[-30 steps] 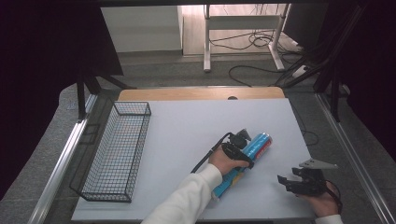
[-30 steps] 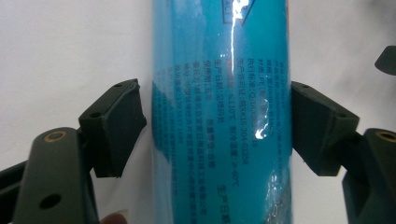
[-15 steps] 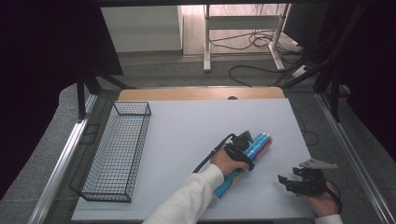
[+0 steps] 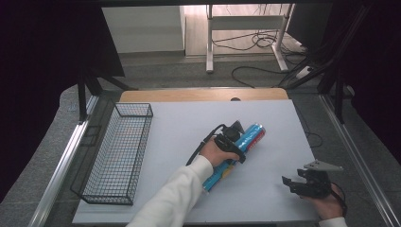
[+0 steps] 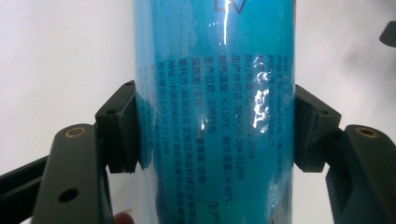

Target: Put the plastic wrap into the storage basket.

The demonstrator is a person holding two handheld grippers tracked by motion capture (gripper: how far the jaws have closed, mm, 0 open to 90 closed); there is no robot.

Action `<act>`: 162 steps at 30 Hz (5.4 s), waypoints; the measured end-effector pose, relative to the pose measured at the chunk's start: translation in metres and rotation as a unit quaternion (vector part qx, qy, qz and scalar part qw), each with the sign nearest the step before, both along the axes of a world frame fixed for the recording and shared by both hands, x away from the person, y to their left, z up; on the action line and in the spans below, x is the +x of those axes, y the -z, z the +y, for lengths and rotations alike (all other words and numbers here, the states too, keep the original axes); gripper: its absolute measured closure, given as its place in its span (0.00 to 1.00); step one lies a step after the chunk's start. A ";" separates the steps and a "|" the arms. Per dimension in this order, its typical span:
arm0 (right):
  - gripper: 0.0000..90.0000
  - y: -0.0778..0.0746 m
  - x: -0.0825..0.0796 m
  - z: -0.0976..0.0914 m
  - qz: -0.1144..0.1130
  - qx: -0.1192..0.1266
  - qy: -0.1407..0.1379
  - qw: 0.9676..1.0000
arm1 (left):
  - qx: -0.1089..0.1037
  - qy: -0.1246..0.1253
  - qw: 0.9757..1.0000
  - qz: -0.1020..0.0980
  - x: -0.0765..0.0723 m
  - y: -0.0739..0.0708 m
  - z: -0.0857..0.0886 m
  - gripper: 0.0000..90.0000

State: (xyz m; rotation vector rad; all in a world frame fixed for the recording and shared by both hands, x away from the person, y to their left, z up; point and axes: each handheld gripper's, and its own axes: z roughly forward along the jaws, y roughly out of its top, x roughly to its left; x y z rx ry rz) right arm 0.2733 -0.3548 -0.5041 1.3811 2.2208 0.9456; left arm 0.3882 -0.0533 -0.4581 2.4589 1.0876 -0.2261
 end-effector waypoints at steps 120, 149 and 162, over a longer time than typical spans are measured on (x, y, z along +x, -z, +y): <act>0.28 0.001 0.002 0.019 -0.001 -0.027 -0.027 0.999 | 0.107 -0.318 0.942 -0.002 -0.011 0.019 0.326 0.35; 0.27 0.000 0.002 0.020 -0.007 -0.030 -0.030 0.999 | -0.091 -0.212 0.960 -0.157 -0.096 -0.024 0.282 0.18; 0.27 0.000 0.000 0.025 -0.020 -0.032 -0.042 0.998 | -0.102 -0.132 0.972 -0.167 -0.135 0.018 0.225 0.18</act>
